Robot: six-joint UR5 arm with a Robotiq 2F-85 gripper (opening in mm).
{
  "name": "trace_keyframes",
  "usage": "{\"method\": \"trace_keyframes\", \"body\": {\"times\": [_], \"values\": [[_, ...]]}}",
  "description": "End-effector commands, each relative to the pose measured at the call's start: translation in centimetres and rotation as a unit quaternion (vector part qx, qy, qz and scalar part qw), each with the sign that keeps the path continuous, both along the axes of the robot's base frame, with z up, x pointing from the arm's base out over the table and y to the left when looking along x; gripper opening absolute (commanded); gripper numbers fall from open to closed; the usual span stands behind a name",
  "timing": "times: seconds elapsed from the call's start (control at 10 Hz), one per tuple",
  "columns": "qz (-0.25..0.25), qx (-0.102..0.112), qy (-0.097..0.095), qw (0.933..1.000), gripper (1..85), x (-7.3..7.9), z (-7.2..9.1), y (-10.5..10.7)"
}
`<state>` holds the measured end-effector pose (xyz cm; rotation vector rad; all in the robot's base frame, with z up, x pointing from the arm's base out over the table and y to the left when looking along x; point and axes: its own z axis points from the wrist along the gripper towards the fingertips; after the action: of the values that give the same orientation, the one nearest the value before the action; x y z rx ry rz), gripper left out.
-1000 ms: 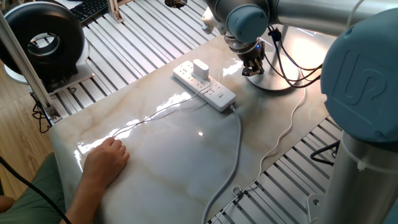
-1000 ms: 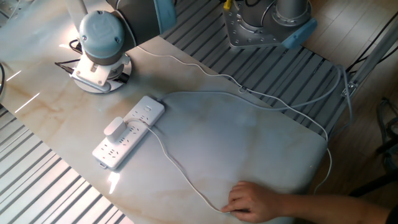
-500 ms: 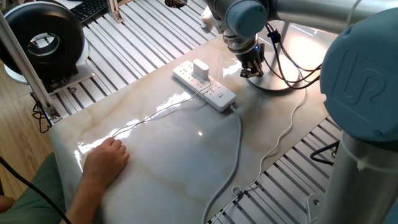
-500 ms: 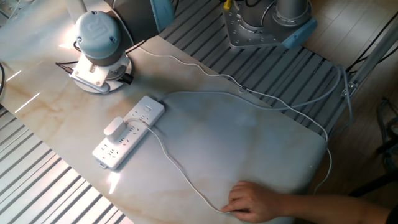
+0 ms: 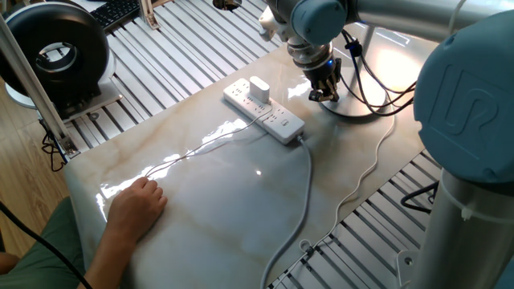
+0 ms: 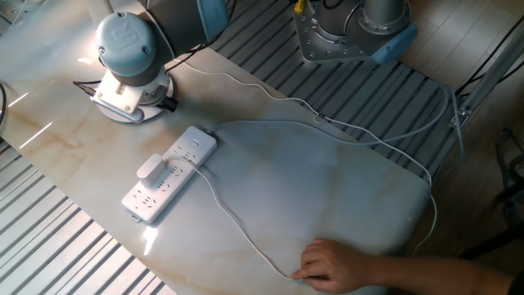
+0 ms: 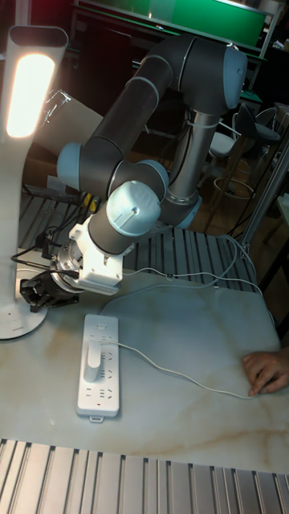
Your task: Plug in the power cord of the desk lamp, turn on the socket, and light up the desk lamp
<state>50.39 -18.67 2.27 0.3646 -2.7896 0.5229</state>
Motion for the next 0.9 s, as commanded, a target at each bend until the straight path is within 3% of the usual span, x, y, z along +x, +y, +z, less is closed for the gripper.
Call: {"method": "trace_keyframes", "body": {"times": [0.0,0.4,0.7,0.8], "values": [[-0.007,0.005,0.004,1.0000,1.0,-0.3,0.3,0.2],[-0.032,0.002,0.029,0.9991,1.0,-1.8,2.2,1.9],[-0.082,0.066,0.017,0.9943,1.0,-2.9,2.5,6.3],[-0.097,0.068,0.014,0.9929,1.0,-3.3,2.9,7.3]]}}
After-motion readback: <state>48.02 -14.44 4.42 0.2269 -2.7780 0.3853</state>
